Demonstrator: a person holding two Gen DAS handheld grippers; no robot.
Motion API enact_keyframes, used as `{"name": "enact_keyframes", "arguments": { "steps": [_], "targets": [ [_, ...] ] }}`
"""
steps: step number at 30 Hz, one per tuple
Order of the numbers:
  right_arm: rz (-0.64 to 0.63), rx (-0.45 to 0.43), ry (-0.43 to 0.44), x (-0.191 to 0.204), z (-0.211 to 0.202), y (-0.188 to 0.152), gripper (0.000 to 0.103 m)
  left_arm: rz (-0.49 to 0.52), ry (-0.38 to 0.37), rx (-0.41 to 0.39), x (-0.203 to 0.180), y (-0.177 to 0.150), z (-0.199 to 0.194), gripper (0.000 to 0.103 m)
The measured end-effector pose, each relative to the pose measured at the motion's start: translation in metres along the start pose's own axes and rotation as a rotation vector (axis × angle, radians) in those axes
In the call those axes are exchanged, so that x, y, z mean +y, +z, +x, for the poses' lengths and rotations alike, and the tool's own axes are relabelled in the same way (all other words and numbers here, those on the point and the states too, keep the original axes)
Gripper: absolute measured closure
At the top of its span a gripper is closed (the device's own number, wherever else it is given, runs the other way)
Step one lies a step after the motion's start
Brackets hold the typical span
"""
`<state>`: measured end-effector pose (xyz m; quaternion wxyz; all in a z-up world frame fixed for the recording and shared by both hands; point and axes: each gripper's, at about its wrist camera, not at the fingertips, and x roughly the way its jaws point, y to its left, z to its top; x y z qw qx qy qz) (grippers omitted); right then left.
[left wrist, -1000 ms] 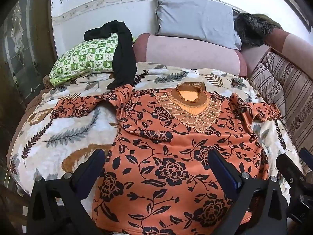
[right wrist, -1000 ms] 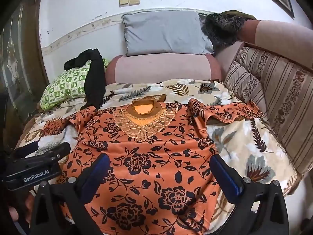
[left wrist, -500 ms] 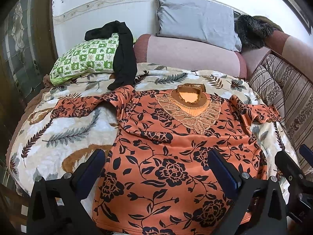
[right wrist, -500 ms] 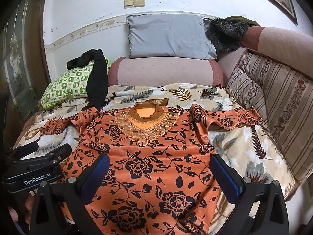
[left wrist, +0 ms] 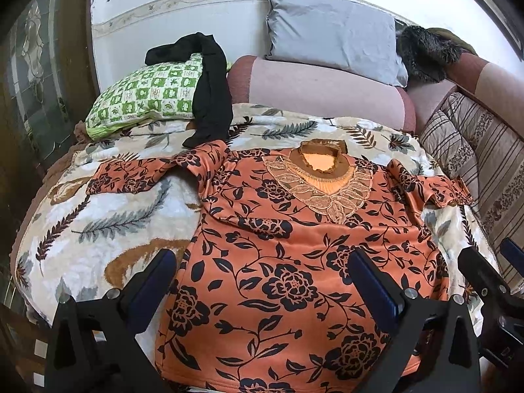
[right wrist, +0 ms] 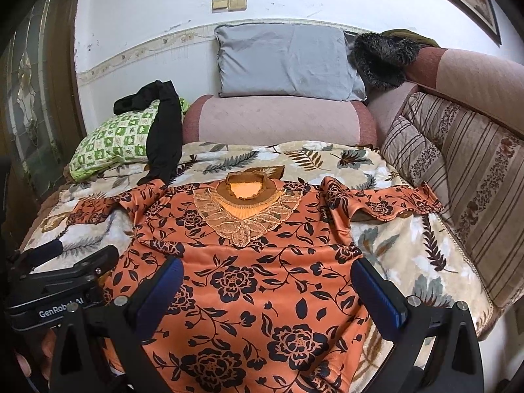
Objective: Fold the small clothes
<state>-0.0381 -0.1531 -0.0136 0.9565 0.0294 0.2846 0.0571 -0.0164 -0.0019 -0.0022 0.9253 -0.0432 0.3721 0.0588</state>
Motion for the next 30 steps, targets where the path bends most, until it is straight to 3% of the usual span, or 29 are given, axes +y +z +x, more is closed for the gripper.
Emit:
{"name": "enact_keyframes", "arguments": {
  "steps": [30],
  "targets": [
    [-0.009,0.018,0.0,0.0011,0.0063,-0.0019,0.0,-0.001,0.002,0.003,0.0027,-0.0019,0.0024,0.0]
  ]
}}
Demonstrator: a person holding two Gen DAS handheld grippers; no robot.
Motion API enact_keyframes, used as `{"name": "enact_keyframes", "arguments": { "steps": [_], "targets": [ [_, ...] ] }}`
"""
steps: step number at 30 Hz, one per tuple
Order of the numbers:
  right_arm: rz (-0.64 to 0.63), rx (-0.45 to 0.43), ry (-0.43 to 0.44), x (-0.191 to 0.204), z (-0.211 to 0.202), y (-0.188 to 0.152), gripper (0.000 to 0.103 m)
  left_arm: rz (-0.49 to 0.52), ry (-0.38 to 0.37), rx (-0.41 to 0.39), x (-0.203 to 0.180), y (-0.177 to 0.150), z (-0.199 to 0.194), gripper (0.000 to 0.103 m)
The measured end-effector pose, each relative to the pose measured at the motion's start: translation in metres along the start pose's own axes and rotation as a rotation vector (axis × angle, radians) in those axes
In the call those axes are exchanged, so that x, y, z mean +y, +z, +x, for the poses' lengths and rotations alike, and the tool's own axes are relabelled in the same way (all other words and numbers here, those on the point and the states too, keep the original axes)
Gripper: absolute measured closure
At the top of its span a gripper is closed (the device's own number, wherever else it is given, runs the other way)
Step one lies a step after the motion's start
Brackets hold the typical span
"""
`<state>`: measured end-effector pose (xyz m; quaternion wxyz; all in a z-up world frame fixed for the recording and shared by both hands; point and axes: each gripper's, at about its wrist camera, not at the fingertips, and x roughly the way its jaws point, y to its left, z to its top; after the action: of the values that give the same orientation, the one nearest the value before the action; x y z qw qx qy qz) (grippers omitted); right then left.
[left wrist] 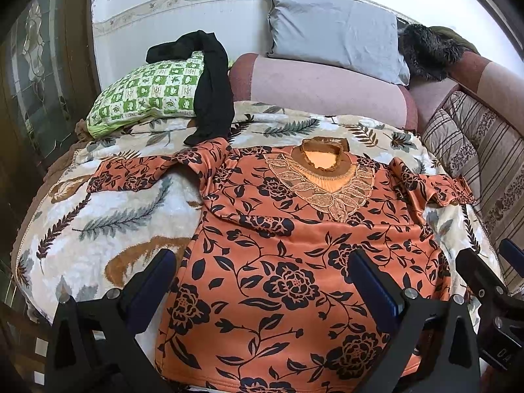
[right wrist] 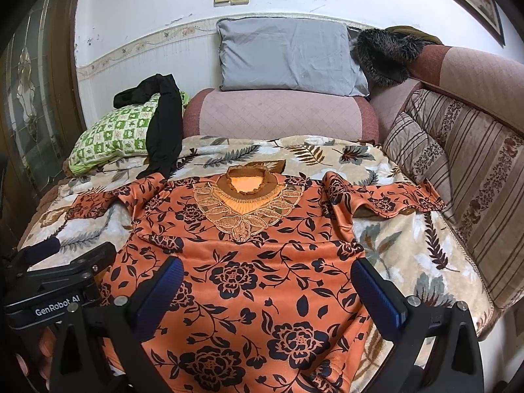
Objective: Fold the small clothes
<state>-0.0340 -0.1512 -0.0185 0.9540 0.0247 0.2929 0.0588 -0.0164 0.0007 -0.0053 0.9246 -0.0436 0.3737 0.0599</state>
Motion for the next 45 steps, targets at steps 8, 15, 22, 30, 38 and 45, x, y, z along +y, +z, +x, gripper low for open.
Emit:
{"name": "enact_keyframes", "arguments": {
  "steps": [8,15,22,30,38,45],
  "targets": [
    [-0.001,0.0,-0.005,-0.001,0.0,0.0,0.0,-0.001,0.0,0.0,0.0,0.0,0.0,0.0],
    [0.0,0.002,-0.005,-0.002,0.001,0.0,0.0,0.0,0.0,0.0,0.0,0.0,0.0,0.0],
    [0.085,0.084,0.121,-0.023,0.021,-0.006,0.0,-0.043,-0.026,0.082,0.012,-0.006,0.024,0.0],
    [0.675,0.16,0.303,-0.201,0.107,-0.024,0.001,-0.133,0.036,0.265,0.046,-0.03,0.086,0.0],
    [1.242,0.051,0.245,-0.411,0.227,-0.025,0.03,-0.078,0.069,0.34,0.041,-0.032,0.131,0.0],
    [1.311,0.107,0.181,-0.452,0.301,-0.014,0.032,-0.054,0.09,0.374,0.039,-0.031,0.168,0.0]
  ]
}}
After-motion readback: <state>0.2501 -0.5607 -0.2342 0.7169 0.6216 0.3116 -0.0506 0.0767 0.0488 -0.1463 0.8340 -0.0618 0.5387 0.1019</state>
